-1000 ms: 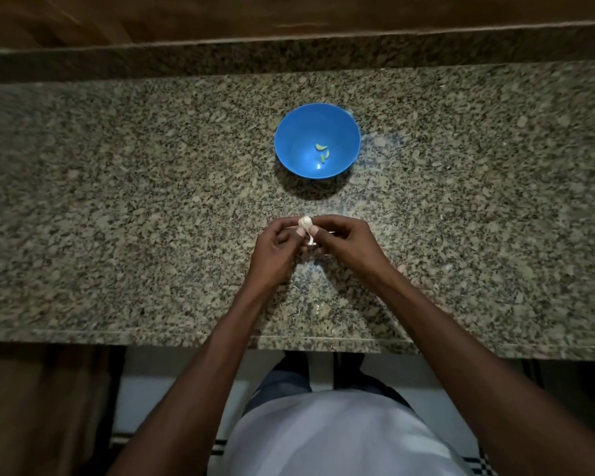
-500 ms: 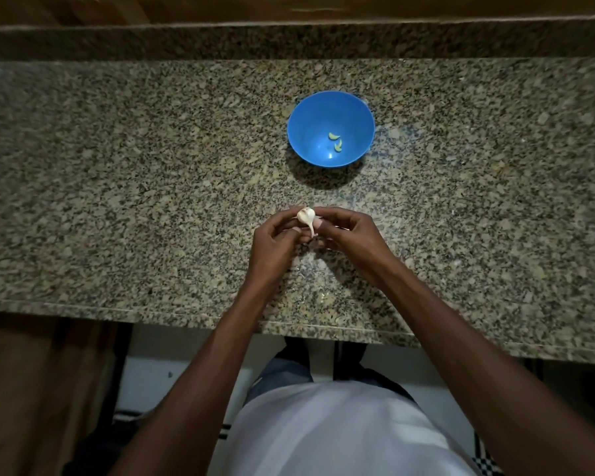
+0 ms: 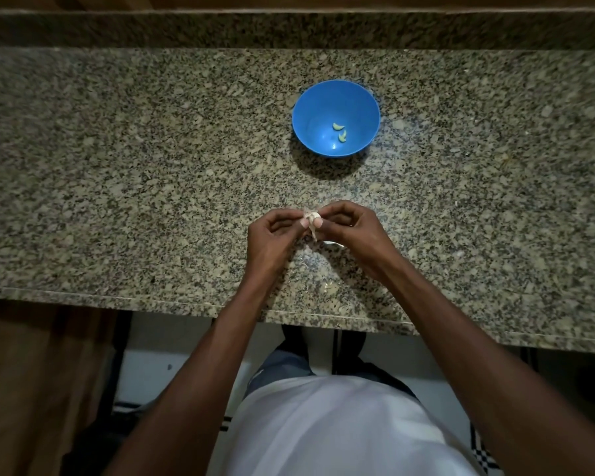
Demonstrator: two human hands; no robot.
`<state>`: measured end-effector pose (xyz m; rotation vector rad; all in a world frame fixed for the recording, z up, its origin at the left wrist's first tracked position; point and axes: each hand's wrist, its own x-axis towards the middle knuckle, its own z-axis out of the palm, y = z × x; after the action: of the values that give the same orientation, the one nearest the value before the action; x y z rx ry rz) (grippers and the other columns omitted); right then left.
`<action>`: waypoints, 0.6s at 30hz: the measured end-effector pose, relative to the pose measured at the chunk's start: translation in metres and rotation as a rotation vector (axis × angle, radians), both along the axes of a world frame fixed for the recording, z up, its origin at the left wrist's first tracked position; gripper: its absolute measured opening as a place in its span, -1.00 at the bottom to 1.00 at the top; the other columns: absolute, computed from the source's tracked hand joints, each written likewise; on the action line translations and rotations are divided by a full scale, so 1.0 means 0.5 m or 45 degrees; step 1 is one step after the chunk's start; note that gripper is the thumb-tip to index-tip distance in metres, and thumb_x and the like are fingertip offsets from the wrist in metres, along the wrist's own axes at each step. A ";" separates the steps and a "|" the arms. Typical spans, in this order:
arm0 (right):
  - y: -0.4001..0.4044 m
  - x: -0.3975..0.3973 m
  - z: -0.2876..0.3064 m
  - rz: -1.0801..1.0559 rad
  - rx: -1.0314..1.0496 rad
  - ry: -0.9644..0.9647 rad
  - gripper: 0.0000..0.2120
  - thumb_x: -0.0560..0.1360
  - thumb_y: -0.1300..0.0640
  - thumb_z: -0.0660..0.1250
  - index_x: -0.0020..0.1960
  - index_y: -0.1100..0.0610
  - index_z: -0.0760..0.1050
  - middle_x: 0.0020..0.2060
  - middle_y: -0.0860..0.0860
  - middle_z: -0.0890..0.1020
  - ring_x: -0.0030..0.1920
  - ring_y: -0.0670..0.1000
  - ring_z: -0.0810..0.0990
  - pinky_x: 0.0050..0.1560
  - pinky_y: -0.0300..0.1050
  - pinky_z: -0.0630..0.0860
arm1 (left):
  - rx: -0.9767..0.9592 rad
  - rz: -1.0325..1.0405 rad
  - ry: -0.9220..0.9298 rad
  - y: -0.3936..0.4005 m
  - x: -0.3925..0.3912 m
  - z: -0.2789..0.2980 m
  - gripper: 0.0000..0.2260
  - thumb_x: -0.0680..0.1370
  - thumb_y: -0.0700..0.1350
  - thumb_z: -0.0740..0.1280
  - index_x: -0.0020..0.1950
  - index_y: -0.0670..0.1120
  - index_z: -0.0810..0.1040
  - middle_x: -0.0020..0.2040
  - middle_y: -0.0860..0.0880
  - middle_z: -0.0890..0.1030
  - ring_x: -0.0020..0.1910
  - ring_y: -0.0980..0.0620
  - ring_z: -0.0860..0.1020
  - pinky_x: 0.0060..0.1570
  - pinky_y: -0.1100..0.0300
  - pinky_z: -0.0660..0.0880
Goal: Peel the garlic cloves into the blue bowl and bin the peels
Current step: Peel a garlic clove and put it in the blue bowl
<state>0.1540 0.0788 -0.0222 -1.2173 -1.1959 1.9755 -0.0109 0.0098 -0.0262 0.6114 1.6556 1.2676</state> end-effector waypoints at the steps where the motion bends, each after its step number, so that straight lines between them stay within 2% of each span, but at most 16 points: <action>1: 0.000 0.000 0.000 -0.009 0.004 -0.011 -0.71 0.51 0.24 0.55 0.21 0.20 0.63 0.05 0.17 0.74 0.04 0.12 0.75 0.08 0.01 0.69 | -0.018 0.020 -0.008 0.000 0.002 -0.001 -0.82 0.48 -0.24 0.57 0.06 -0.21 0.70 0.03 -0.06 0.75 0.06 -0.06 0.72 0.09 0.01 0.67; 4: -0.002 -0.003 0.001 0.005 0.024 -0.027 -0.63 0.54 0.21 0.52 0.33 0.18 0.63 0.13 0.12 0.74 0.12 0.13 0.74 0.17 0.03 0.68 | -0.076 0.057 -0.145 0.003 0.009 0.001 -0.82 0.49 -0.22 0.56 0.07 -0.22 0.71 0.01 -0.05 0.76 0.02 -0.03 0.73 -0.04 0.14 0.66; 7: -0.007 -0.004 -0.001 0.013 0.016 -0.017 -0.68 0.54 0.23 0.52 0.28 0.24 0.66 0.12 0.11 0.75 0.13 0.14 0.74 0.26 0.08 0.65 | -0.159 0.069 -0.324 0.006 0.012 0.005 -0.78 0.51 -0.23 0.53 0.13 -0.23 0.69 0.00 -0.05 0.76 -0.07 0.08 0.74 -0.13 0.27 0.62; 12: -0.007 -0.004 -0.001 -0.007 0.020 -0.032 -0.66 0.51 0.26 0.54 0.27 0.25 0.66 0.10 0.09 0.76 0.12 0.09 0.75 0.20 -0.01 0.67 | -0.262 0.020 -0.489 0.014 0.006 0.008 -0.76 0.57 -0.23 0.46 0.22 -0.25 0.65 0.08 -0.10 0.73 -0.08 0.09 0.67 -0.13 0.27 0.58; 14: -0.003 -0.006 -0.002 0.012 0.045 -0.054 -0.65 0.51 0.26 0.54 0.28 0.26 0.65 0.11 0.08 0.76 0.13 0.06 0.75 0.19 -0.04 0.67 | -0.287 0.029 -0.555 0.019 0.006 0.011 -0.75 0.58 -0.25 0.44 0.24 -0.27 0.63 0.04 -0.09 0.73 -0.09 0.08 0.67 -0.15 0.27 0.59; 18: 0.009 -0.007 -0.003 0.036 0.071 -0.079 -0.66 0.50 0.24 0.56 0.26 0.25 0.67 0.13 0.07 0.75 0.14 0.05 0.74 0.22 0.01 0.66 | -0.292 0.041 -0.583 0.030 0.008 0.014 -0.78 0.58 -0.28 0.42 0.23 -0.27 0.60 0.02 -0.09 0.71 -0.11 0.08 0.65 -0.20 0.27 0.57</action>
<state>0.1506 0.0832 -0.0238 -1.2478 -1.2968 1.9240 -0.0068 0.0249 -0.0192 0.1386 1.3996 1.1174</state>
